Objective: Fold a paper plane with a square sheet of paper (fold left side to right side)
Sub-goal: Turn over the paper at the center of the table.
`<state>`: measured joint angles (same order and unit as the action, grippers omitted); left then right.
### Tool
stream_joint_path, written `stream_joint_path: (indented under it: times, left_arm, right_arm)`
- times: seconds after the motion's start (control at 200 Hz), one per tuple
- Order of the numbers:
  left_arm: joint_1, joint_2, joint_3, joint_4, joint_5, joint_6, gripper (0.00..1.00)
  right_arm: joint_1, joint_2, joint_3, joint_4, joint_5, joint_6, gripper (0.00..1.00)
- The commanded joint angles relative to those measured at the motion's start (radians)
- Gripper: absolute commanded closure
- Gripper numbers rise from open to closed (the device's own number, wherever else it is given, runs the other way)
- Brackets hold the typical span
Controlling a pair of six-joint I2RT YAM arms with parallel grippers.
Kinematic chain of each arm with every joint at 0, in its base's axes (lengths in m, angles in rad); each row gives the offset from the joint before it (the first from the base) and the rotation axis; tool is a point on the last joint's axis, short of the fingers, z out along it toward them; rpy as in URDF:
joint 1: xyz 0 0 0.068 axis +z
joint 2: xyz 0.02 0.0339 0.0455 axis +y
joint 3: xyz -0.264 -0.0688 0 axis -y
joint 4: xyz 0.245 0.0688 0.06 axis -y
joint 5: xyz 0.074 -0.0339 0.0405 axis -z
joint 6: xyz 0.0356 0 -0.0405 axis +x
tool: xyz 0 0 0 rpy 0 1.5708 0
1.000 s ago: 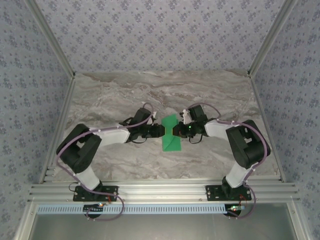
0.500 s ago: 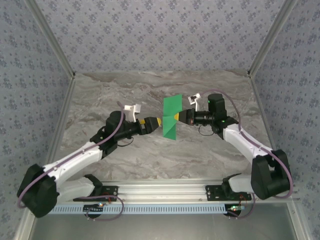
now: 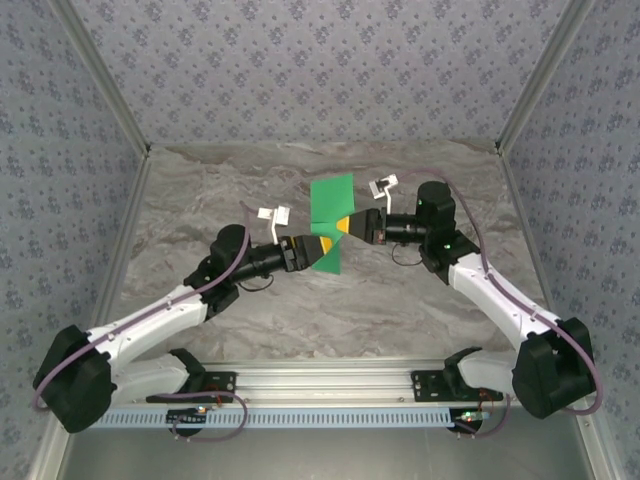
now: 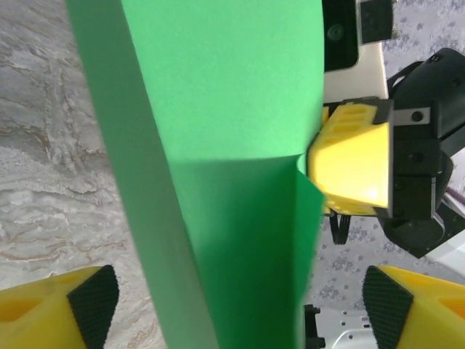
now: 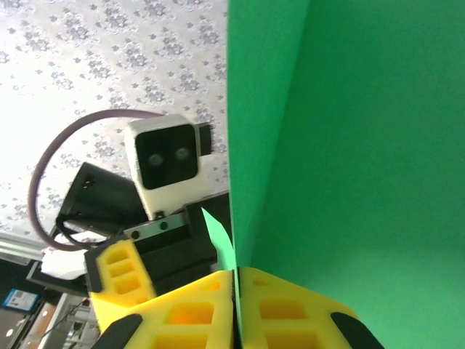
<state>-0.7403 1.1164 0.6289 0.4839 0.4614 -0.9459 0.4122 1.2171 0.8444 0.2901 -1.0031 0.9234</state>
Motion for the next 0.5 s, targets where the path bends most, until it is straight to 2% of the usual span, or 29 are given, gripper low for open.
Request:
stream_joint_path:
  times: [0.0,0.195,0.39,0.495]
  left_arm:
    - [-0.014,0.005,0.034,0.111,0.024,-0.022,0.19]
    - [-0.022,-0.008,0.032,0.139,0.006,-0.038,0.48]
    - [-0.034,-0.023,0.036,0.141,0.002,-0.037,0.7]
    - [-0.036,-0.037,0.035,0.119,-0.005,-0.026,0.81]
  right_arm:
    - [0.012,-0.019,0.031,0.065,0.001,0.064,0.9]
    - [0.016,-0.02,0.025,0.113,0.008,0.131,0.89]
    - [0.016,-0.014,0.013,0.105,0.02,0.136,0.87]
    - [0.014,-0.017,0.007,0.072,0.028,0.121,0.83]
